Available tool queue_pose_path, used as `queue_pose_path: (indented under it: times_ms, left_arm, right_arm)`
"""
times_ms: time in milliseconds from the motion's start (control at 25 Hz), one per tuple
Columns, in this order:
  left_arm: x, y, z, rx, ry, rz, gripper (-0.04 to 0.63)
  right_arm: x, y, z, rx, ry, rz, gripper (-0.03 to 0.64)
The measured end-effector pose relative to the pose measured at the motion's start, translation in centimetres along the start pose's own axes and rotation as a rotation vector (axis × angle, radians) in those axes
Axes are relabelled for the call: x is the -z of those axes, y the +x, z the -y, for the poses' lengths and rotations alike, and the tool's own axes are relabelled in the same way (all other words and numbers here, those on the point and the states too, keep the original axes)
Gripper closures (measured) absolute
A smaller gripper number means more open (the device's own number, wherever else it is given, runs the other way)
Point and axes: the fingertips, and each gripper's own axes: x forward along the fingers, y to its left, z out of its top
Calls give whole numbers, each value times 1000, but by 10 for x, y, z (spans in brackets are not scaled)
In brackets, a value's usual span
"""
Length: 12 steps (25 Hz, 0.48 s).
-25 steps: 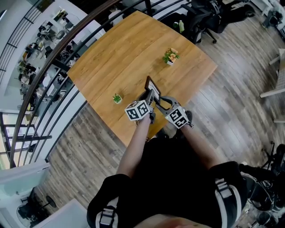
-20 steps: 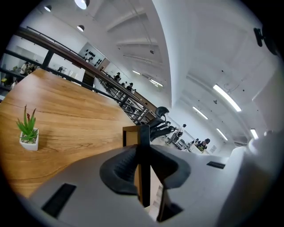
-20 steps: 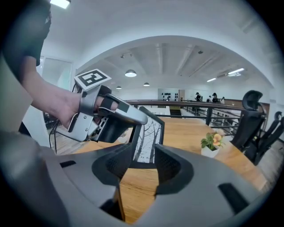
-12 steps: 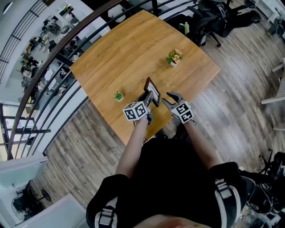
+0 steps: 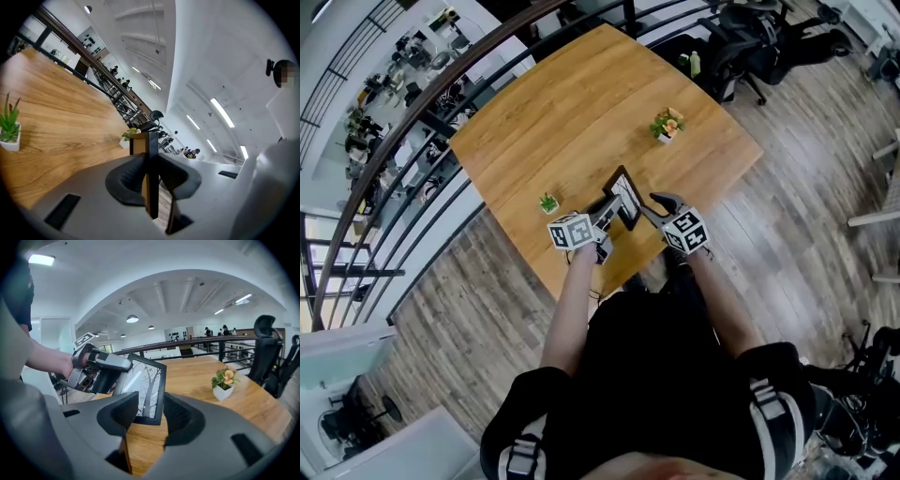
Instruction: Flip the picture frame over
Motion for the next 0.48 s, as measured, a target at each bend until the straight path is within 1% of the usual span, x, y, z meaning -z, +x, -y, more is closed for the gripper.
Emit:
queue_pose_path:
  times_ms: [80,280,360,480]
  left_arm:
    - [2,3,6,44,-22,-13,500]
    - [10,-1,13,92,-34,-39,500]
    - [11,-4,16,127,-47,-45,500]
    - [14,-10,18,173,-72,-53,500]
  right_arm:
    - [-1,-3,5,-2,12,11,436]
    - [-2,-10,14,-6,90,59,436]
    - [0,-8,15,-29,120,62,435]
    - [2,-5,14,-87,183,77,432]
